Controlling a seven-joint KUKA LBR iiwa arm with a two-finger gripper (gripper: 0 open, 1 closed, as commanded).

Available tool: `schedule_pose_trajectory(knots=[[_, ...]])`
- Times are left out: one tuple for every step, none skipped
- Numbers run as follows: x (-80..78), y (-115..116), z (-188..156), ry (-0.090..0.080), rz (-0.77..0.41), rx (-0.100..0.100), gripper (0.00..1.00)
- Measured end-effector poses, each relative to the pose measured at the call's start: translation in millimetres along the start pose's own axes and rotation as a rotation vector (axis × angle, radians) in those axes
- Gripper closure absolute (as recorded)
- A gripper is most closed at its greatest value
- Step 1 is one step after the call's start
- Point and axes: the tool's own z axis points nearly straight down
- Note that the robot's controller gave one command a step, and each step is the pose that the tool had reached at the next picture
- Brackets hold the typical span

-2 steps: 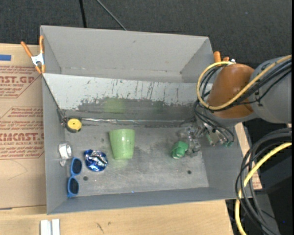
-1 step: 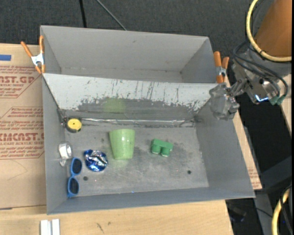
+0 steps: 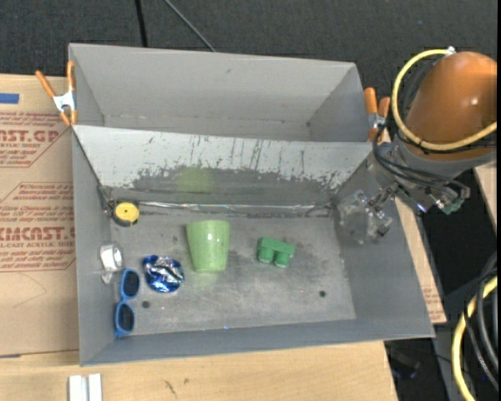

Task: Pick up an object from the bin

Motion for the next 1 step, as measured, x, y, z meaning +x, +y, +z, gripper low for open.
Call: schedule_pose_trajectory(knots=[[-1.0, -0.5, -2.6, -0.004, 0.001, 0.003, 0.0]])
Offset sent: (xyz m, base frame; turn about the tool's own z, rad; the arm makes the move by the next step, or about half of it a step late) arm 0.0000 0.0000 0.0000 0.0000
